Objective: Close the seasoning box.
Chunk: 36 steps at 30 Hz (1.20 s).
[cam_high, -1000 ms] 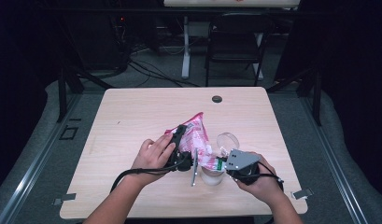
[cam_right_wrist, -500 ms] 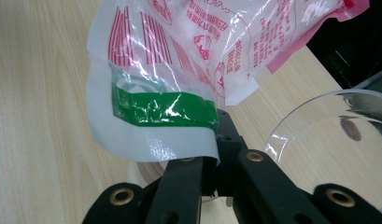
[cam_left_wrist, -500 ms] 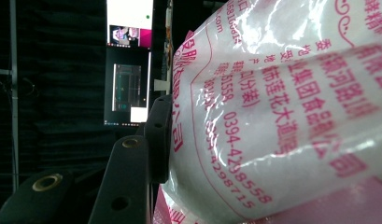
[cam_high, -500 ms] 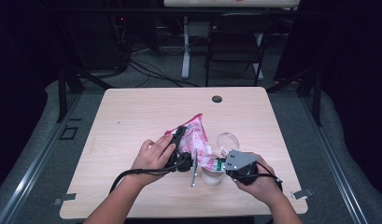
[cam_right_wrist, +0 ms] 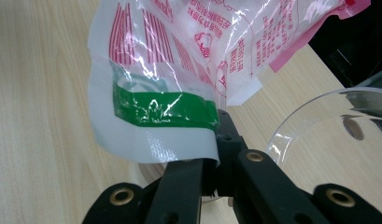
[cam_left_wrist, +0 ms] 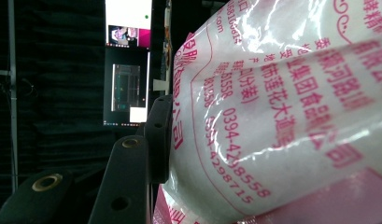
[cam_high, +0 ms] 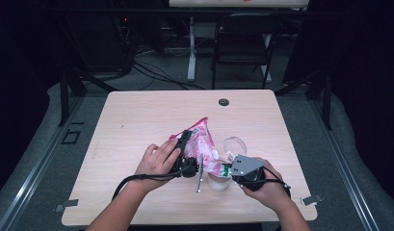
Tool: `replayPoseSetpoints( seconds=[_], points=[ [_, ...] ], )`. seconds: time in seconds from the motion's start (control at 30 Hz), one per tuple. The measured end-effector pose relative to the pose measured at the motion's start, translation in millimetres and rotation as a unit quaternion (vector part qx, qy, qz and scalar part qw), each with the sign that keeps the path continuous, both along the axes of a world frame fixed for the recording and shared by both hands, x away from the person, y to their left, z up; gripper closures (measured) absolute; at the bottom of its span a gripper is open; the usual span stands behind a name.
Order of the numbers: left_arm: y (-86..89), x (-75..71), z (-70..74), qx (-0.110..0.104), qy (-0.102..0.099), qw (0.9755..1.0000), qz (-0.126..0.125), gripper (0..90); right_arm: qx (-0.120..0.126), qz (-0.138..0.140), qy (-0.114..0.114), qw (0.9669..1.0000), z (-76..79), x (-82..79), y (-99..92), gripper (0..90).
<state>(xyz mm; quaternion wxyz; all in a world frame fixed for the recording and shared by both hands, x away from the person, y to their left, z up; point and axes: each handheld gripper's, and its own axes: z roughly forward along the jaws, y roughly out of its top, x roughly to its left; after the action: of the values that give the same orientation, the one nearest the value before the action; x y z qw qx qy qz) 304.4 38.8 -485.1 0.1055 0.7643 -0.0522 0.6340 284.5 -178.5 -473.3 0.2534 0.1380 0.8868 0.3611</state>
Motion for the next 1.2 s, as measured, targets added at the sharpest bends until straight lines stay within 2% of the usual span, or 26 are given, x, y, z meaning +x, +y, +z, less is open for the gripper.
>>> replayPoseSetpoints(
  seconds=[0.97,1.2],
  points=[
    [-1.9,0.0,2.5,-0.005,-0.003,1.0000,-0.001,60.8,0.004,-0.002,-0.003,1.0000,1.2,0.2,-1.7,90.0],
    [-2.8,0.2,5.3,-0.004,-0.011,0.9999,-0.007,60.8,0.004,-0.004,-0.007,1.0000,3.6,-0.6,-3.1,90.0]
  ],
)
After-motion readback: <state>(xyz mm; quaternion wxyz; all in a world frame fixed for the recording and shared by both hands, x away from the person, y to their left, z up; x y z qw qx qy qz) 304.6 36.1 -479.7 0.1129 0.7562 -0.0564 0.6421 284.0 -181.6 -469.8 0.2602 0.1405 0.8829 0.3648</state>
